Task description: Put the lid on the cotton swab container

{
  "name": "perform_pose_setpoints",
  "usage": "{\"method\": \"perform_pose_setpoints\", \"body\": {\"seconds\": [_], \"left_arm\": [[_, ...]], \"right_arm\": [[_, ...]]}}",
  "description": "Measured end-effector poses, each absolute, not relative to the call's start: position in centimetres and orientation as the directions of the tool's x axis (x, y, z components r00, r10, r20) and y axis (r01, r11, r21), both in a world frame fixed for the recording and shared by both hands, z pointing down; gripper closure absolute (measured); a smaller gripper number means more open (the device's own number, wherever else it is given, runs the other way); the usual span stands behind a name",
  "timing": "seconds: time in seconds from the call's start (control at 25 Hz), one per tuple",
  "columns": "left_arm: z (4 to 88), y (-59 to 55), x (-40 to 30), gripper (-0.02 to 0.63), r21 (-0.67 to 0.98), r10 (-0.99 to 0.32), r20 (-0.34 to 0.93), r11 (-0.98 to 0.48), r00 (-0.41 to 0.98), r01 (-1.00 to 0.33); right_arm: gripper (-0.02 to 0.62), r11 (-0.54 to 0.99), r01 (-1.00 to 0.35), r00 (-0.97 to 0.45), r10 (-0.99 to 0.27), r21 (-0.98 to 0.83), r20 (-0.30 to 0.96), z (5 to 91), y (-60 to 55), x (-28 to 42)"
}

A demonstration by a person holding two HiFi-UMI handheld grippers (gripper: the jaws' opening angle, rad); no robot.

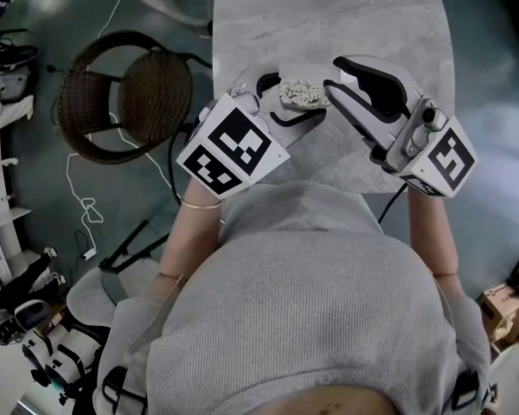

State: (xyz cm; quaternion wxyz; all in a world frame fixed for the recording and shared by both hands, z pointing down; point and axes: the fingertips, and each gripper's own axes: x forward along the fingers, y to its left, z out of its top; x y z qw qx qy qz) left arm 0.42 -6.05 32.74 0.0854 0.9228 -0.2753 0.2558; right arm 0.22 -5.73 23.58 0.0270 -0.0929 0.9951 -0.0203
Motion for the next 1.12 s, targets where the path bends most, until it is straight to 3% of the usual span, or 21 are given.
{"method": "perform_pose_setpoints", "body": {"seconds": [1.12], "left_arm": [[32.31,-6.59,0.25,0.337,0.067,-0.471,0.481,-0.821,0.740,-0.567]], "right_arm": [[0.506,0.984,-0.170,-0.983,-0.172,-0.044,-0.058,23.03,-4.99,-0.29]]}}
